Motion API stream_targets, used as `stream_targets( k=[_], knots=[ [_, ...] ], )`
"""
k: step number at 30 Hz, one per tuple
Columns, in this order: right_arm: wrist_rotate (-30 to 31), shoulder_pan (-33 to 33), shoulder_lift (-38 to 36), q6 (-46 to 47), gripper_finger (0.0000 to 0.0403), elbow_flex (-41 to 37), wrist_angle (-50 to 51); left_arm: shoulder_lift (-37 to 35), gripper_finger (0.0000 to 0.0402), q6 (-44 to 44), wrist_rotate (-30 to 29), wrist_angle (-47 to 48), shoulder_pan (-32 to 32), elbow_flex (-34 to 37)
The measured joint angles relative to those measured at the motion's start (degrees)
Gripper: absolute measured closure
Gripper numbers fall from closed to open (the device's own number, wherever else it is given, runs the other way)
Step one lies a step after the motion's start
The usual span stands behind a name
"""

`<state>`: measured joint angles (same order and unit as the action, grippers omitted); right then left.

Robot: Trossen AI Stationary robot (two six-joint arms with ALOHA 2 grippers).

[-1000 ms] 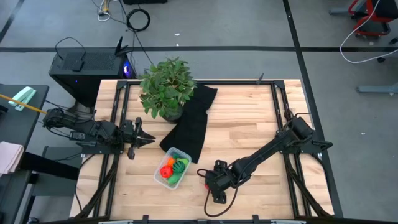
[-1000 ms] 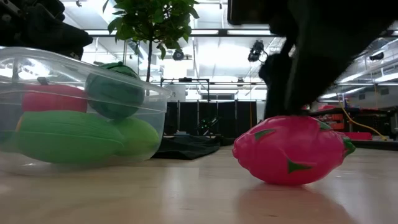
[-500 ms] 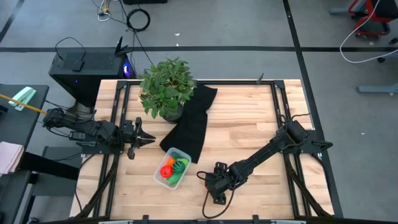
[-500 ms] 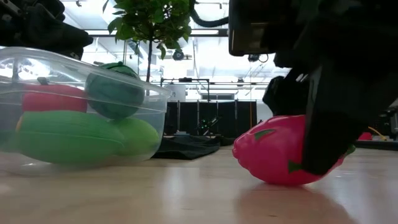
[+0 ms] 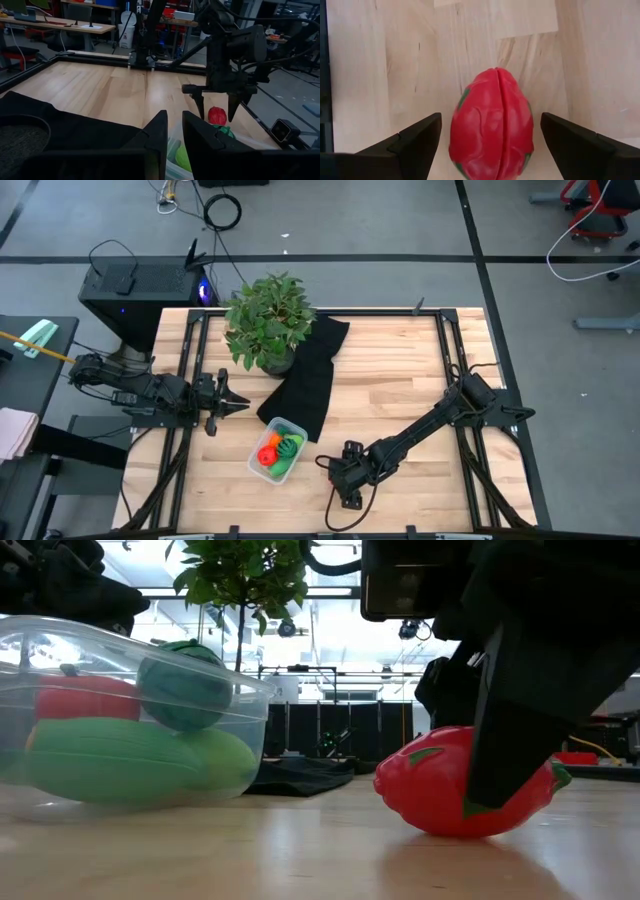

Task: Pick and placing Produce into tupperware
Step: Put the red dragon fruit into the transparent bin

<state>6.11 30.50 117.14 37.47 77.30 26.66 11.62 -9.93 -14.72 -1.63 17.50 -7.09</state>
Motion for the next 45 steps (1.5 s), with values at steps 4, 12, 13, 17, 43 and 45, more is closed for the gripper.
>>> stream_targets(
  k=[4, 12, 13, 17, 43, 45],
  knots=[
    [0.0, 0.0, 0.0, -0.1, 0.0059, 0.0, 0.0, 0.0, 0.0334, 0.0, 0.0, 0.0, 0.0, 0.0],
    [-0.2, 0.0, 0.0, -0.1, 0.0102, 0.0, 0.1, 0.0, 0.0342, 0.0, 0.0, 0.0, 0.0, 0.0],
    [-0.2, 0.0, 0.0, -0.1, 0.0111, 0.0, 0.1, 0.0, 0.0342, 0.0, 0.0, 0.0, 0.0, 0.0],
    [-0.2, 0.0, 0.0, -0.1, 0.0152, 0.0, 0.1, 0.0, 0.0339, 0.0, 0.0, 0.0, 0.0, 0.0],
    [-0.2, -1.2, -0.1, -6.8, 0.0190, 5.7, 2.8, 0.0, 0.0346, 0.0, 0.0, -0.2, 0.0, 0.0],
    [-0.2, -1.3, -0.1, -8.4, 0.0190, 7.3, 3.9, 0.0, 0.0344, 0.0, 0.0, -0.2, 0.0, 0.0]
  ],
)
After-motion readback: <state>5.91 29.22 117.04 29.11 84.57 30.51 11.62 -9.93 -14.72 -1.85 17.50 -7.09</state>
